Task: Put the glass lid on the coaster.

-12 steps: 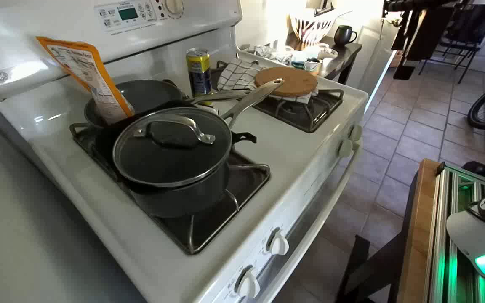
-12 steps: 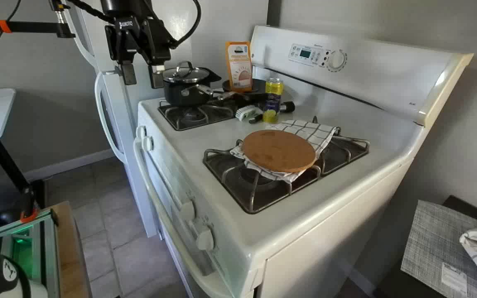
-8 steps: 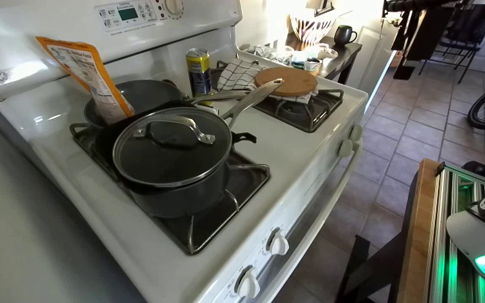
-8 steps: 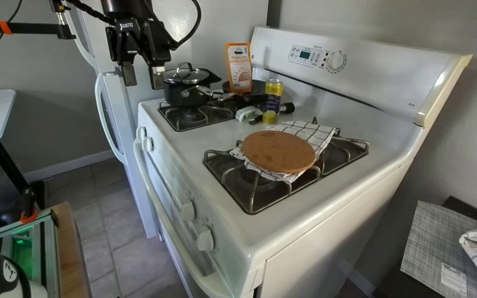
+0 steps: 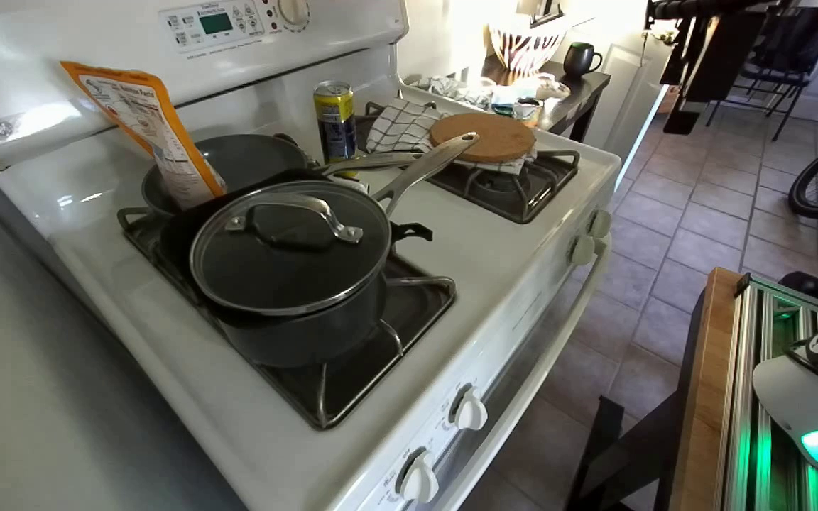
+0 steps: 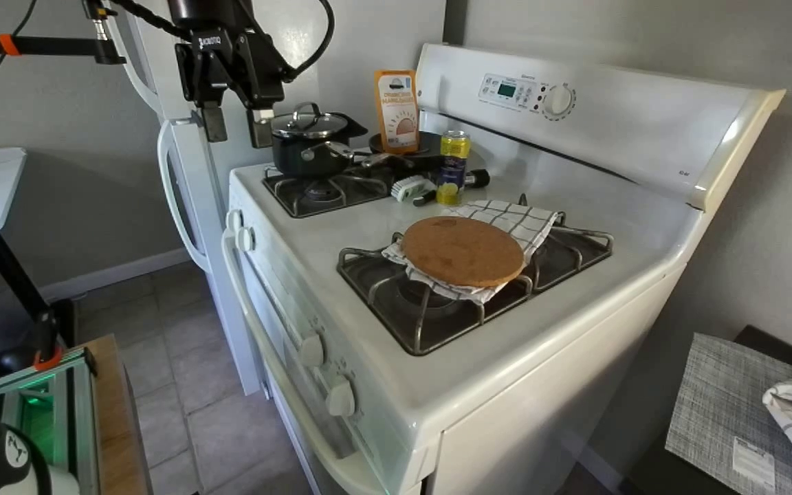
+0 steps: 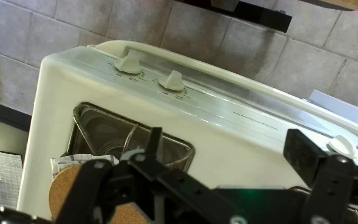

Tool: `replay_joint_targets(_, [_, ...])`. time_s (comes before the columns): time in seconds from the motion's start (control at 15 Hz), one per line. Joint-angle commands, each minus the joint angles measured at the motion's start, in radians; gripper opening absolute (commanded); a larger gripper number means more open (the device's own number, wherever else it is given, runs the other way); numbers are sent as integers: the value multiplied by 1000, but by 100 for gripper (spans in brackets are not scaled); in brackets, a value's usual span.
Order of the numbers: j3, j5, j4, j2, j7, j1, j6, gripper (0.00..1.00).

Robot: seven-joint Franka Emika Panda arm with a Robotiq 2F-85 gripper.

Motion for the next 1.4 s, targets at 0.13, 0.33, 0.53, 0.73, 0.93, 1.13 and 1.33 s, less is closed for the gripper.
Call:
replay_joint_targets(0.13, [-13, -8, 2, 2, 8, 16, -3, 100])
replay_joint_targets(0.33, [-14, -19, 5, -7, 5, 16, 77, 100])
replay_joint_targets(0.53, [-5, -47, 30, 19, 9, 7, 205, 100])
replay_joint_targets(0.73, [-8, -44, 85, 97, -6, 13, 356, 100])
replay_joint_targets(0.93, [-1, -5, 158, 223, 12, 26, 494, 100])
replay_joint_targets(1.13, [-11, 95, 249, 350, -27, 85, 577, 100])
replay_joint_targets(1.33, [-3, 97, 234, 339, -34, 82, 581, 100])
